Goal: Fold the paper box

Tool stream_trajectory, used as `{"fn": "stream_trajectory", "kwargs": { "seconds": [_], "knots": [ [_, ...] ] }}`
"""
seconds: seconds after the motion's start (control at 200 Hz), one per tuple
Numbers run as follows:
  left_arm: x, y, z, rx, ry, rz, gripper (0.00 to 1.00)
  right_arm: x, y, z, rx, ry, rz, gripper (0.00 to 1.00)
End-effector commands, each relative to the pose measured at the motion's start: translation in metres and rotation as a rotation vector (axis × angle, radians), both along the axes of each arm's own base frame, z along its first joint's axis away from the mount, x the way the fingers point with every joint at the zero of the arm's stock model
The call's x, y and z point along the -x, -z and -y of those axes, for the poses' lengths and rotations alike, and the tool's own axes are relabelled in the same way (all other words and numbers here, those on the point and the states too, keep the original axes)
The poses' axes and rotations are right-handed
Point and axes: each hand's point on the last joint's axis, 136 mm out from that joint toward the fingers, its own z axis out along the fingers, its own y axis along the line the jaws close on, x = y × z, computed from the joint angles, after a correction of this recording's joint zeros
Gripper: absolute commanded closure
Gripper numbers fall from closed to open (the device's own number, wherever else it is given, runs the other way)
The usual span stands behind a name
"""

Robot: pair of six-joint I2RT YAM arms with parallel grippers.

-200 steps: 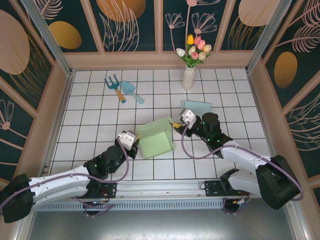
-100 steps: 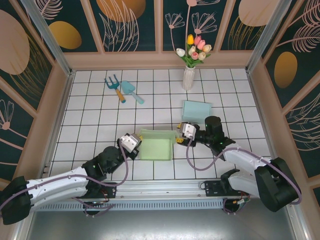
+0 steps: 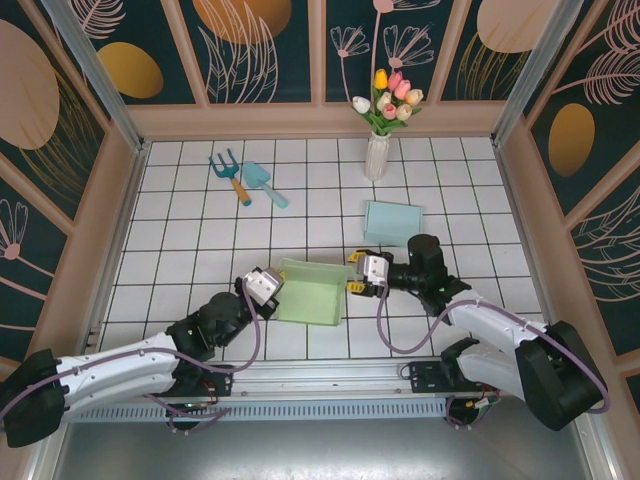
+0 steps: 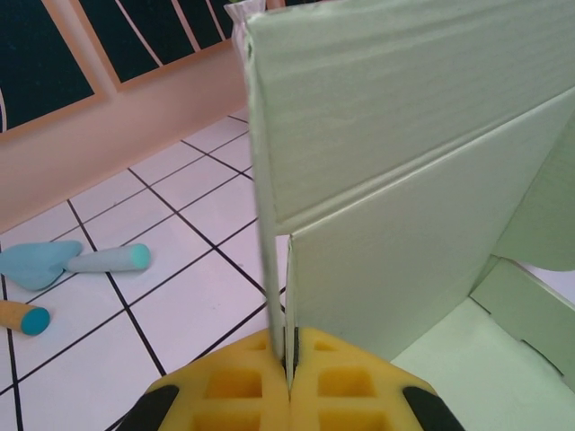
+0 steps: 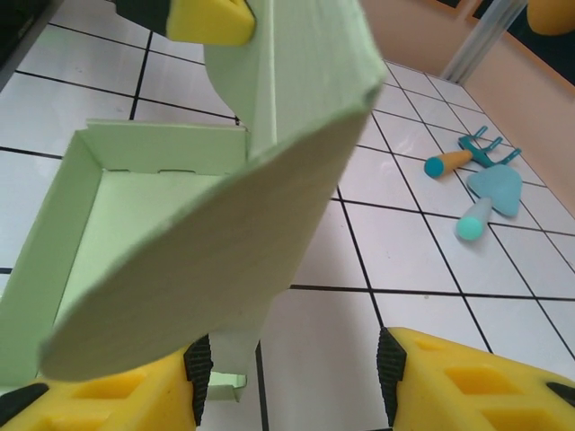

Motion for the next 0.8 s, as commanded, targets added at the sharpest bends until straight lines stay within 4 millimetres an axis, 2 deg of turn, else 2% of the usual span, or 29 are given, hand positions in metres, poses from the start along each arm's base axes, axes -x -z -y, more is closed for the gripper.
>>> {"fn": "stream_trajectory", "kwargs": {
  "seconds": [0.0,0.3,0.425,0.495,0.69,0.796],
  "knots": [
    [-0.005,-0.017,0.003,0.020,-0.008,0.052,1.00,0.013,-0.004,-0.005,-0.012,-0.074,0.024,0.47],
    [-0.008,-0.016,0.016,0.007,0.019,0.060,1.00,0.019,-0.003,-0.013,0.002,-0.085,0.052,0.59],
    [-0.009,-0.021,0.018,0.032,0.019,0.074,1.00,0.017,-0.002,-0.015,0.005,-0.063,0.060,0.69],
    [-0.012,-0.024,0.019,0.042,0.003,0.079,1.00,0.013,-0.002,-0.015,0.007,-0.030,0.067,0.79],
    [-0.038,-0.026,0.010,0.105,-0.143,0.043,0.98,0.009,-0.005,-0.019,0.019,0.053,0.113,0.91],
    [-0.052,-0.021,0.009,0.137,-0.190,0.003,0.97,0.000,-0.008,-0.019,0.031,0.138,0.141,0.92]
  ]
}}
